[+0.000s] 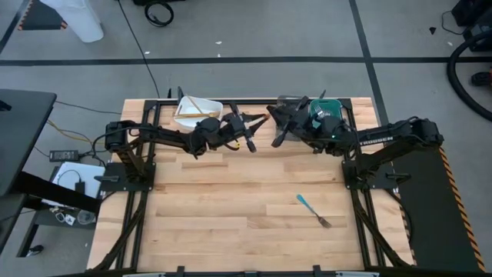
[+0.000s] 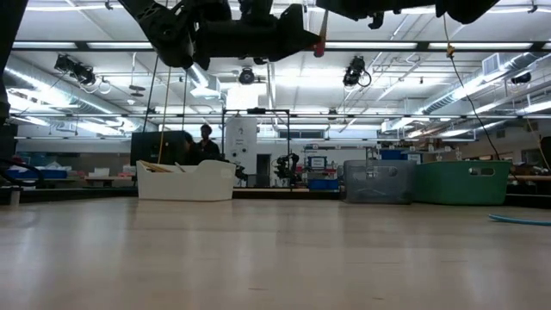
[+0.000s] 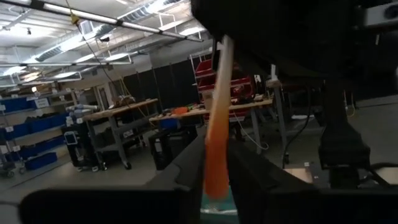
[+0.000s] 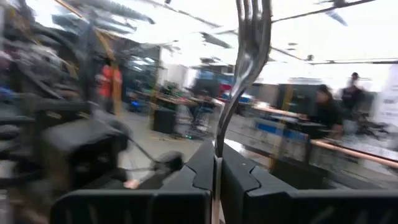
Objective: Sort silverware by color (type)
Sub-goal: Put the orange fork into the green bin
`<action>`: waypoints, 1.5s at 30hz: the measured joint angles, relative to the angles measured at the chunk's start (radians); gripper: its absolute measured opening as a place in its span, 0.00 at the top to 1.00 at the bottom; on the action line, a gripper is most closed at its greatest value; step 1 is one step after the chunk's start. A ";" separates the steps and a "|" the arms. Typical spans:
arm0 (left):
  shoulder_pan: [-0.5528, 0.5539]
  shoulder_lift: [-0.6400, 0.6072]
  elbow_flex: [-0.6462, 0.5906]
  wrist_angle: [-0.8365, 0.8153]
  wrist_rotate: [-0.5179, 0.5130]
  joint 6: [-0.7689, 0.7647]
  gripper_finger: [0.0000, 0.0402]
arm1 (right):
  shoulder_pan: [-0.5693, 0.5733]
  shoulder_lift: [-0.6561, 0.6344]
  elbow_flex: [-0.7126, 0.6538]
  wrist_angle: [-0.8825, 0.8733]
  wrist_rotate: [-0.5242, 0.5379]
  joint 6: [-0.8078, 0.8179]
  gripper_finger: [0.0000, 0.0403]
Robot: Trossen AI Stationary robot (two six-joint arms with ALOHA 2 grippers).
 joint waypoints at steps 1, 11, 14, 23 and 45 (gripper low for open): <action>0.000 0.000 0.000 -0.007 -0.001 0.000 0.79 | 0.000 0.000 0.000 -0.005 0.016 -0.003 0.95; 0.000 0.000 0.000 -0.112 0.000 -0.003 0.61 | -0.001 -0.002 0.000 -0.069 0.032 0.009 0.97; -0.004 0.000 0.000 -0.147 -0.001 -0.007 0.61 | 0.000 -0.002 0.000 -0.107 0.047 0.011 0.96; -0.073 0.000 0.000 -0.409 0.000 -0.042 0.62 | -0.011 -0.002 0.000 -0.262 0.103 0.008 0.96; -0.218 0.000 0.000 -0.819 0.001 -0.141 0.62 | -0.137 -0.005 0.000 -0.754 0.167 0.191 0.96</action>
